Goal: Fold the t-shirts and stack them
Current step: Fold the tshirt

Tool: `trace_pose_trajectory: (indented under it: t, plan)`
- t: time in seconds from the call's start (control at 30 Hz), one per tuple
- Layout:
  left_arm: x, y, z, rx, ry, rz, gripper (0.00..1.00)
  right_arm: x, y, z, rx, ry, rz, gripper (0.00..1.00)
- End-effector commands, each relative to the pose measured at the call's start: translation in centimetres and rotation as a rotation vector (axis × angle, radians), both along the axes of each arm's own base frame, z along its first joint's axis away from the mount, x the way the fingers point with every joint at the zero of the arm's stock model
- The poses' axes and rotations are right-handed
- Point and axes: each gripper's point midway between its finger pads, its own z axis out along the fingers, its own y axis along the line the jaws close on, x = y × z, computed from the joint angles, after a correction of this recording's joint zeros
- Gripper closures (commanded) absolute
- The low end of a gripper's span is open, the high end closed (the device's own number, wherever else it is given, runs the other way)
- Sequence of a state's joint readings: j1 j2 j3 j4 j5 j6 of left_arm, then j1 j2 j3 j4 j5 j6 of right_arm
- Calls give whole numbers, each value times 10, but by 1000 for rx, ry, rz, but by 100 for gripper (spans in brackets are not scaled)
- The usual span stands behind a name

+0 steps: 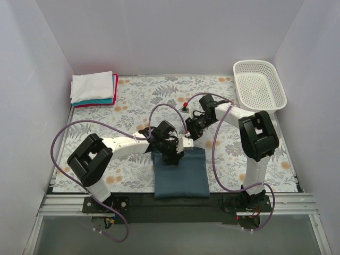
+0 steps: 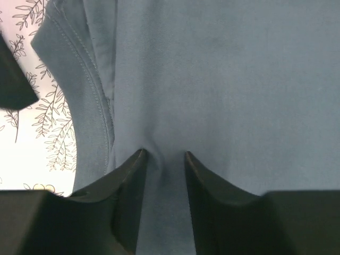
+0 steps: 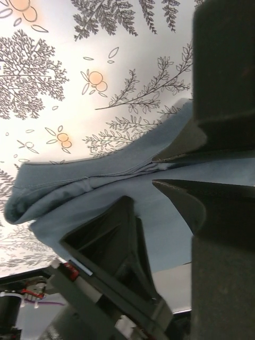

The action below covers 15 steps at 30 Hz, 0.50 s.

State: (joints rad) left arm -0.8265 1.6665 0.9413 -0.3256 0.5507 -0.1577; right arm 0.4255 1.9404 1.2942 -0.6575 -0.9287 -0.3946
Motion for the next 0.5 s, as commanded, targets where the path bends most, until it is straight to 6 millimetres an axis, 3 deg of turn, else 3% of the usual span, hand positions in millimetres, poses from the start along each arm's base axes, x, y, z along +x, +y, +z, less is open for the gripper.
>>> trace_pose_trajectory:
  t: [0.0,0.03,0.2,0.4,0.47]
  plan:
    - [9,-5,4,-8,-82,10,70,3,8,7,53,17,-24,77]
    - [9,-3,2,1,-93,8,76,-4,4,1,42,41,-28,79]
    - [17,7,-5,39,-180,-26,88,-28,-11,-24,-9,81,-38,81]
    - [23,10,-5,41,-239,-74,89,-54,-22,-34,-29,141,-53,84]
    - [25,8,2,25,-254,-79,82,-62,-24,-34,-28,146,-54,84]
